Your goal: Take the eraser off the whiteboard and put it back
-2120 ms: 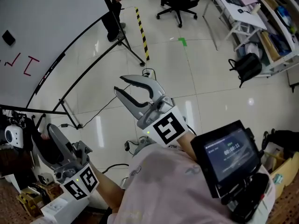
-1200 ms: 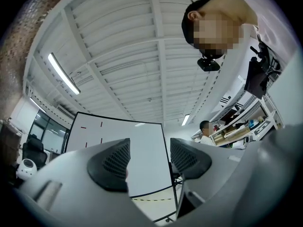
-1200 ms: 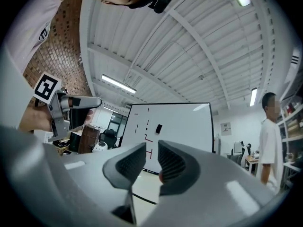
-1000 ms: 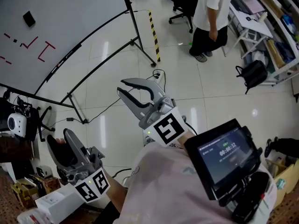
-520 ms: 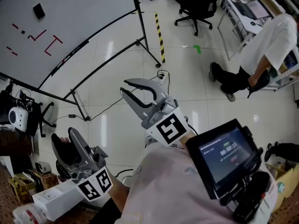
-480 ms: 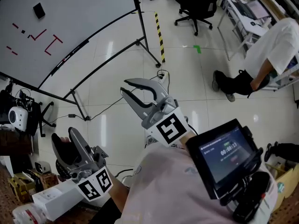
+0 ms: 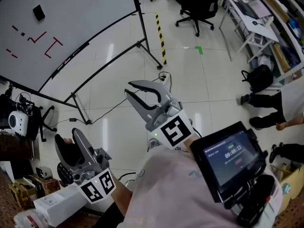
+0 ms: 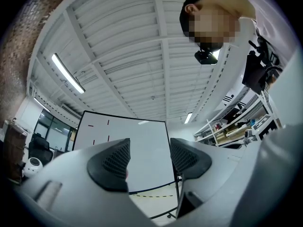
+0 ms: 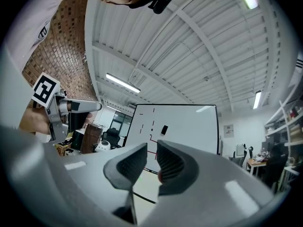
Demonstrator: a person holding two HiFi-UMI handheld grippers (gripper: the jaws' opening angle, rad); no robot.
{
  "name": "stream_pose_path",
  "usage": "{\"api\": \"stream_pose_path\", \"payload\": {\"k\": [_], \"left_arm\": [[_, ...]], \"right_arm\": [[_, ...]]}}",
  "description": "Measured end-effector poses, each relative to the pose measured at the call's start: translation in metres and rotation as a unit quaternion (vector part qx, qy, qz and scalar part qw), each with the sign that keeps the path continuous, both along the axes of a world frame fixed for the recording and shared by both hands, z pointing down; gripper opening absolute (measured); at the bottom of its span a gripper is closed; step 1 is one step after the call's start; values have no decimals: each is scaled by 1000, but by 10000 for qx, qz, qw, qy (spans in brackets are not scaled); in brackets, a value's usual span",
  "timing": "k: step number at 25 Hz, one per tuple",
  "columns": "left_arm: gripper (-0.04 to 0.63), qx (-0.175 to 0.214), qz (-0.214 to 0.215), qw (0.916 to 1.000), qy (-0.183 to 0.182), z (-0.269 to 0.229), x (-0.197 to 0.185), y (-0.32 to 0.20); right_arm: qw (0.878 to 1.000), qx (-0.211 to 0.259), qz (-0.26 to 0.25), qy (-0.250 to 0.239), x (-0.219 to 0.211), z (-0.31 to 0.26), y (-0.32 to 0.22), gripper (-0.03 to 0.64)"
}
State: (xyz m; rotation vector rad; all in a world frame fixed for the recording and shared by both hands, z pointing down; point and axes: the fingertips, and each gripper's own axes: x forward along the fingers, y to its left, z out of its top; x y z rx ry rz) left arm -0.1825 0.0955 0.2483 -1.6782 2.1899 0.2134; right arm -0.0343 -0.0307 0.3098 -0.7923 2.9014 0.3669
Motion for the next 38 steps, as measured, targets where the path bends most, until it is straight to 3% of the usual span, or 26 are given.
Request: {"api": "stream_pose_path", "payload": {"k": [38], "left_arm": [[255,-244,138,9994,221,22,7,-11]], "right_arm": [[10000,23,-1,-68,5,0,1,69]]}}
